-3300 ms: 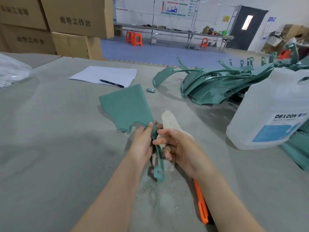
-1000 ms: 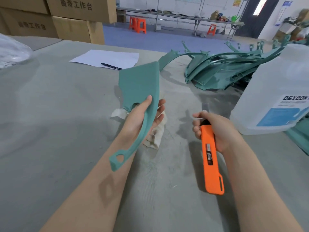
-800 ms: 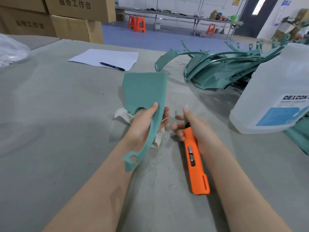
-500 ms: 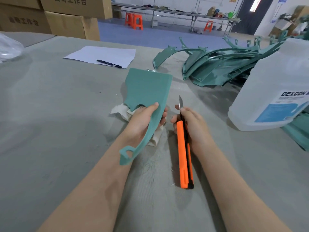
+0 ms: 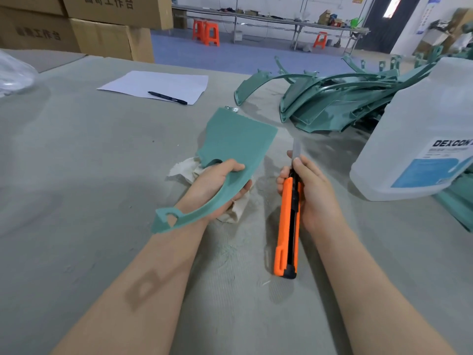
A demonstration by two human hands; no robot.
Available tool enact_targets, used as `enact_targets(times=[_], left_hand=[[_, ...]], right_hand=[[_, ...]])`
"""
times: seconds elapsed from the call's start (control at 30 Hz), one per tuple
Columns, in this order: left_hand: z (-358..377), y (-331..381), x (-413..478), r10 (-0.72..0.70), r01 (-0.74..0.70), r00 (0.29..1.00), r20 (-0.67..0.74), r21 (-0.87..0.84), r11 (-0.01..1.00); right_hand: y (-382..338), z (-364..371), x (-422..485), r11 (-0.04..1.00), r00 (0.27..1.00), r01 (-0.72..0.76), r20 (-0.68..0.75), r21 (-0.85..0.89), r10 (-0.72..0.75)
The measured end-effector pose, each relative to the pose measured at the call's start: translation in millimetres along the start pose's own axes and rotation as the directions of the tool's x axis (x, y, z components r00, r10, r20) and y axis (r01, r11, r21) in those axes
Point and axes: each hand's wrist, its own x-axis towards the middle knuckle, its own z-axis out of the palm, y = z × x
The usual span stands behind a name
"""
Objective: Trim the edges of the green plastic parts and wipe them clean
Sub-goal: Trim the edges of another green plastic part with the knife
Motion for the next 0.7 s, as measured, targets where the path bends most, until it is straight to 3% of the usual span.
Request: enact_targets(times=[0.1, 0.2, 0.3, 0.37, 0.4, 0.47, 0.57, 0.63, 0.7], left_hand=[[-2, 1, 2, -0.062, 0.062, 0.998, 0.003, -0.006, 0.998], [-3, 0, 3, -0.03, 0.03, 1.0, -0.008, -0.043, 0.999], [0, -2, 3, -0.005, 0.004, 1.0, -0.014, -0.052, 0.999], [0, -1, 4, -0.017, 0.014, 0.999, -0.03, -0.095, 0.995], [0, -1, 4, -0.026, 0.021, 0.999, -0.044, -0.12, 0.993], [-1, 0, 4, -0.032, 0.029, 0.999, -0.024, -0.13, 0.991], [-2, -1, 3, -0.005, 0.009, 0.999, 0.046, -0.084, 0.996], [-3, 0, 3, -0.014, 0.018, 1.0, 0.026, -0.129, 0.991], [-3, 0, 2, -0.021, 0.026, 0.999, 0.033, -0.171, 0.985]], right_hand=[[-17, -2, 2, 0.999, 0.999, 0.016, -0.031, 0.037, -0.015], [-35, -1, 0, 0.957, 0.962, 0.267, -0.032, -0.115, -0.273], [-44, 4, -6, 0.777, 0.801, 0.562, -0.047, -0.283, -0.597], [-40, 9, -9, 0.672, 0.702, 0.645, -0.064, -0.365, -0.709], [-35, 11, -10, 0.652, 0.69, 0.645, -0.063, -0.398, -0.721], [-23, 12, -7, 0.67, 0.762, 0.545, -0.035, -0.504, -0.646], [-2, 3, -1, 0.735, 0.962, 0.201, -0.011, -0.647, -0.274], [7, -4, 2, 0.775, 0.994, 0.079, -0.012, -0.627, -0.111], [7, -6, 2, 0.846, 0.998, 0.051, -0.003, -0.53, -0.062]])
